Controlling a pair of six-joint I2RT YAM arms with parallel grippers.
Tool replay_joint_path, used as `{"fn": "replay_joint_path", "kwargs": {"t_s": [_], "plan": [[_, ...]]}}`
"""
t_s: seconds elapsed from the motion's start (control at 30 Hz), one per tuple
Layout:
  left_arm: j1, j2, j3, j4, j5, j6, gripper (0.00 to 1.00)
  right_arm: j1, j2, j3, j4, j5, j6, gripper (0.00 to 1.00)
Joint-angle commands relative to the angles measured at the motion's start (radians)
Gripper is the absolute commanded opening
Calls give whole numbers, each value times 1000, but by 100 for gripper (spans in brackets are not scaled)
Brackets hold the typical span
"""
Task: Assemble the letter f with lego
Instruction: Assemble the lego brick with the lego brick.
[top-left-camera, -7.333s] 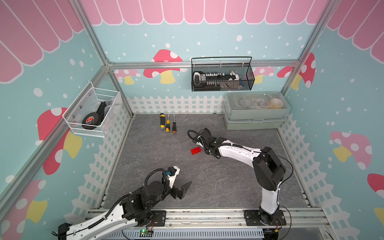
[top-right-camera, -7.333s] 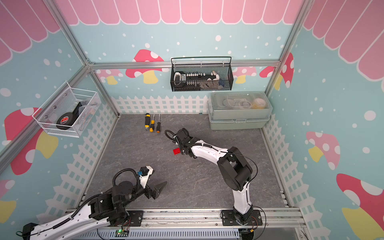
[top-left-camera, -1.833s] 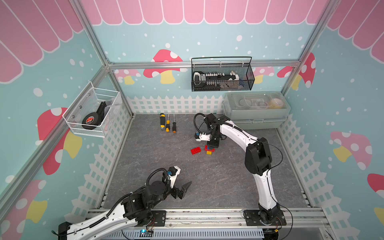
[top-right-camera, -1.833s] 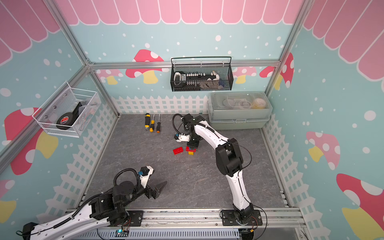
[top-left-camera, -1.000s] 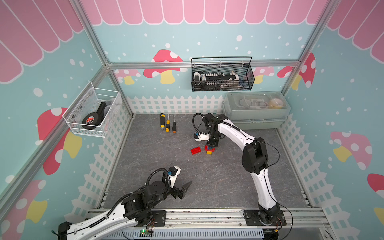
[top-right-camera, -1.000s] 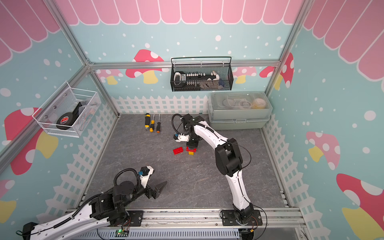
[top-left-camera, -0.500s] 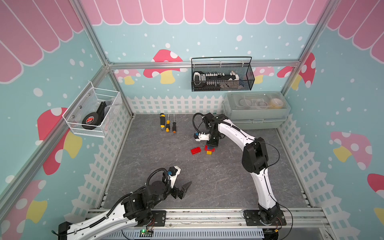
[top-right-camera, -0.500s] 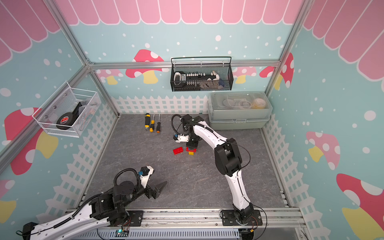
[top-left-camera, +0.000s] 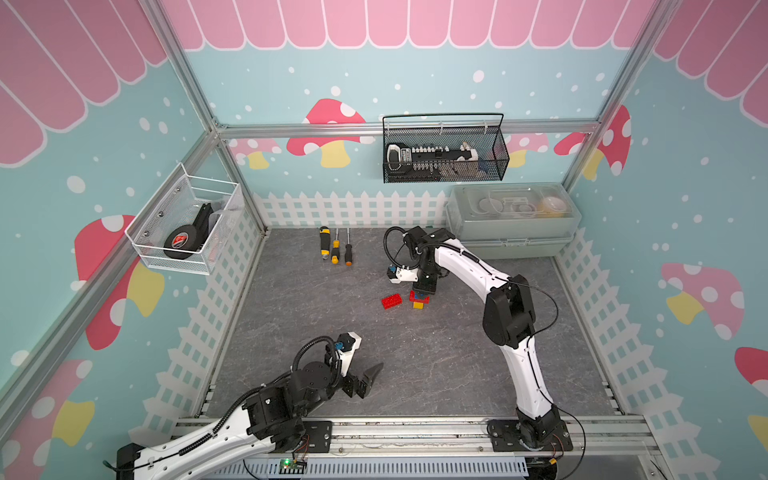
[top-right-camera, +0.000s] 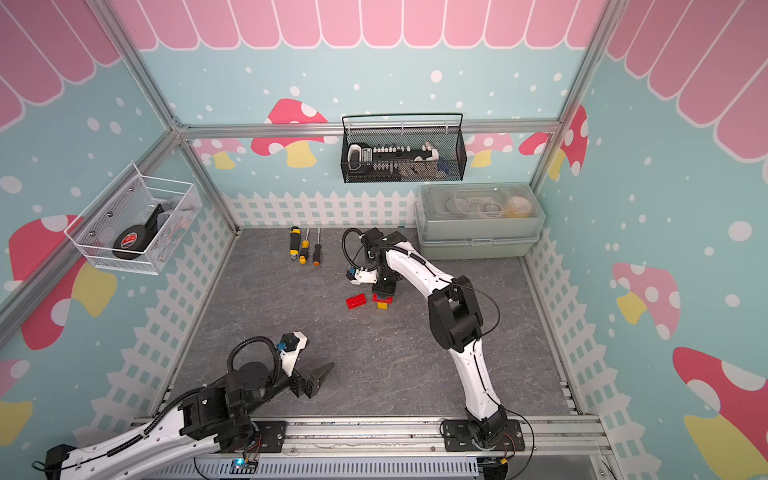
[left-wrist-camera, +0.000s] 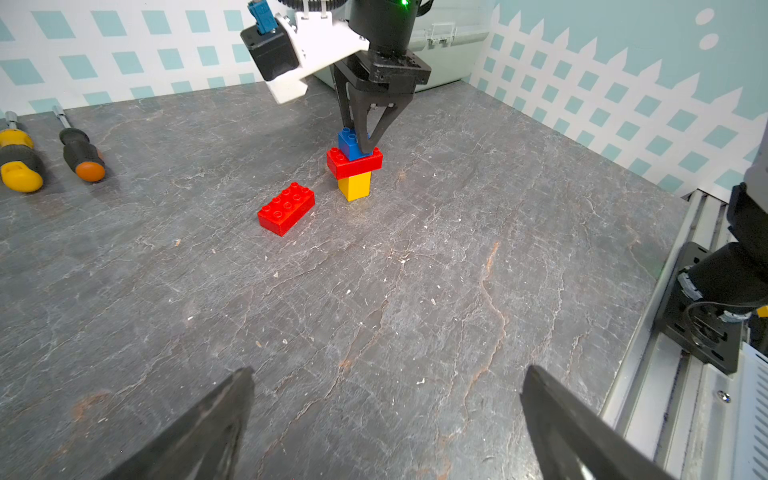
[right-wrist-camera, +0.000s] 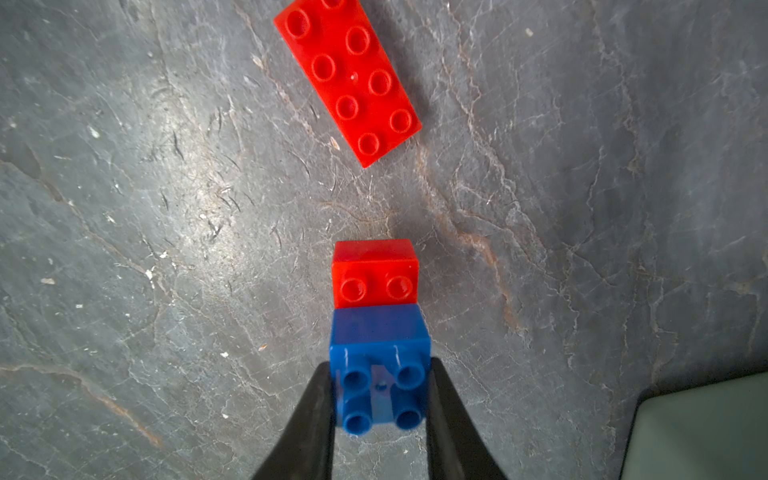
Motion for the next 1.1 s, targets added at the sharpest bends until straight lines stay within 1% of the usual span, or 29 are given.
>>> {"fn": "replay_joint_path", "kwargs": {"t_s": [0.0, 0.4, 0.93, 1.07], "plan": [[-8, 2, -6, 9, 0, 16, 99, 6, 55, 13, -45, -2, -7, 30], [-7, 3, -6, 9, 1, 17, 99, 5, 82, -37, -42, -12, 21, 30], [-7, 13, -4, 11, 1, 17, 99, -20, 90, -89, -25, -118, 10, 30], [-7, 16, -4, 11, 1, 16, 99, -22, 95, -83, -30, -107, 6, 30]]}}
